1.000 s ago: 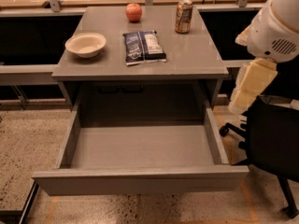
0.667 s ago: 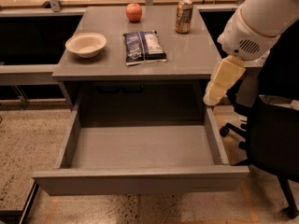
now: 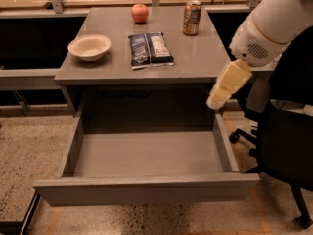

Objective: Place blue chip bag into top drawer

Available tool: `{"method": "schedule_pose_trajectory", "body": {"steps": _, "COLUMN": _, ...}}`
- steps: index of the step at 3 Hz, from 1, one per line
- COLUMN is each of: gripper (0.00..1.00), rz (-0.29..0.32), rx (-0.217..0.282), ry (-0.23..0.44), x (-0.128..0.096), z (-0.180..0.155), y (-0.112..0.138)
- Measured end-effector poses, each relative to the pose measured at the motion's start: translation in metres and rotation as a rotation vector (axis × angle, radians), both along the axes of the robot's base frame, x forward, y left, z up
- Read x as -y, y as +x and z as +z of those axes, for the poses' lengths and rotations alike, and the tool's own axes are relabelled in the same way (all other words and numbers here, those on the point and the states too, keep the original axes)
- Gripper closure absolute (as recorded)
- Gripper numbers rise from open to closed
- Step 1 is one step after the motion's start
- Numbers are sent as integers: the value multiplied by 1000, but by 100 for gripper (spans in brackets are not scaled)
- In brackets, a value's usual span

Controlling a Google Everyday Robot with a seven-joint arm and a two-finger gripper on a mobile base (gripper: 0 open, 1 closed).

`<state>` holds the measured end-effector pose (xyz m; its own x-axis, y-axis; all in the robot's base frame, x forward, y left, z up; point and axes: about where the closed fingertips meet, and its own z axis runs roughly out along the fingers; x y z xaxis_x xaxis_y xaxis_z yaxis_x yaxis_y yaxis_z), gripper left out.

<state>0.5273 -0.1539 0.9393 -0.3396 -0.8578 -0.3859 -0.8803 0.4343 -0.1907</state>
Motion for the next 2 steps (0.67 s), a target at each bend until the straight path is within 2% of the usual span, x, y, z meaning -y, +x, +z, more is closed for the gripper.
{"method": "schedule_pose_trajectory", "body": {"steps": 1, "gripper": 0, "rz": 0, "rx": 57, "ry": 80, "x": -23, "z": 10, "y": 30}}
{"method": "schedule_pose_trajectory", "body": {"steps": 2, "gripper": 0, "rz": 6, "rx": 106, "ry": 124, "x": -45, "z": 13, "y": 74}}
